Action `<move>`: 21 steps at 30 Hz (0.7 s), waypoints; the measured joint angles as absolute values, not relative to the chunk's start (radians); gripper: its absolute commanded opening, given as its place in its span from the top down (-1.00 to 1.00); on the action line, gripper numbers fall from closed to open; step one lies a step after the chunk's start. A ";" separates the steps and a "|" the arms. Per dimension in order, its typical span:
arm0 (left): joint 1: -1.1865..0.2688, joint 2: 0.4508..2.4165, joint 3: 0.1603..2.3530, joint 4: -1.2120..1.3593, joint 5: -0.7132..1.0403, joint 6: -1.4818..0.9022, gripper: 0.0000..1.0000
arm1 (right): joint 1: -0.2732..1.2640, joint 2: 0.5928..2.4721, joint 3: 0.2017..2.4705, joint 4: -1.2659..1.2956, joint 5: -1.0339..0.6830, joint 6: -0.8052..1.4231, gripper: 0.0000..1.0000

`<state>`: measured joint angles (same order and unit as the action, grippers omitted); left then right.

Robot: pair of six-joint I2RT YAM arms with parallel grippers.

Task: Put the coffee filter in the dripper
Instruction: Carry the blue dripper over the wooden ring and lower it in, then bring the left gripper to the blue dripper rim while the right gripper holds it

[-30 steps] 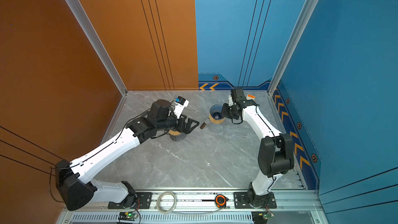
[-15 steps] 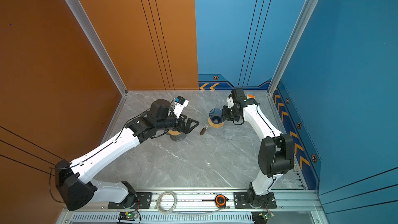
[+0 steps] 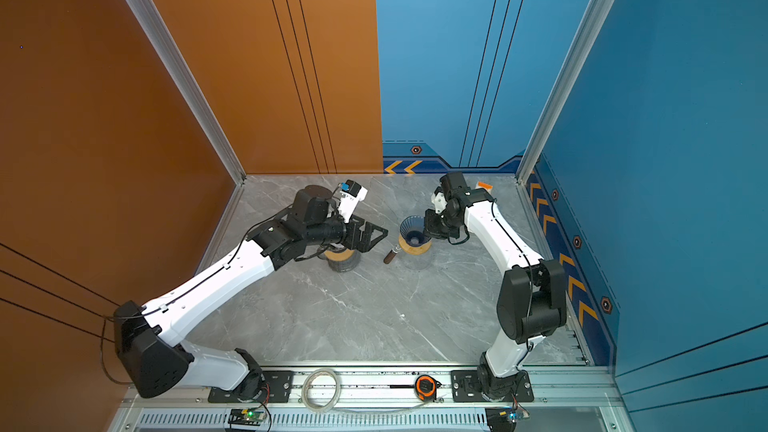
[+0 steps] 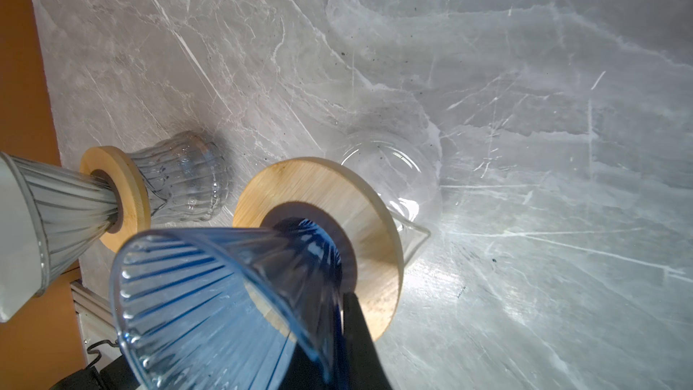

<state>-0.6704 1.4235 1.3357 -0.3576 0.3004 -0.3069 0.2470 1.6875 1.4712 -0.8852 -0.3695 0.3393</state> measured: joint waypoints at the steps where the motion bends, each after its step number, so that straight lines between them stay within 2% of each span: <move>1: -0.671 1.434 1.350 -0.360 0.300 -0.307 -0.96 | 0.249 1.686 1.471 -0.886 -0.366 0.342 0.72; 11: -0.690 1.547 1.507 -0.407 0.299 -0.307 -0.99 | 0.254 1.622 1.481 -0.887 -0.336 0.374 0.25; 16: -0.709 1.612 1.570 -0.452 0.281 -0.316 -0.91 | 0.252 1.597 1.483 -0.888 -0.313 0.370 0.25; 21: -0.715 1.689 1.620 -0.501 0.266 -0.349 -0.75 | 0.245 1.570 1.483 -0.887 -0.289 0.363 0.36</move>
<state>-0.7147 1.6890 1.6199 -0.5014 0.2661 -0.3492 0.2447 1.5696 1.4826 -0.8871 -0.2893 0.3630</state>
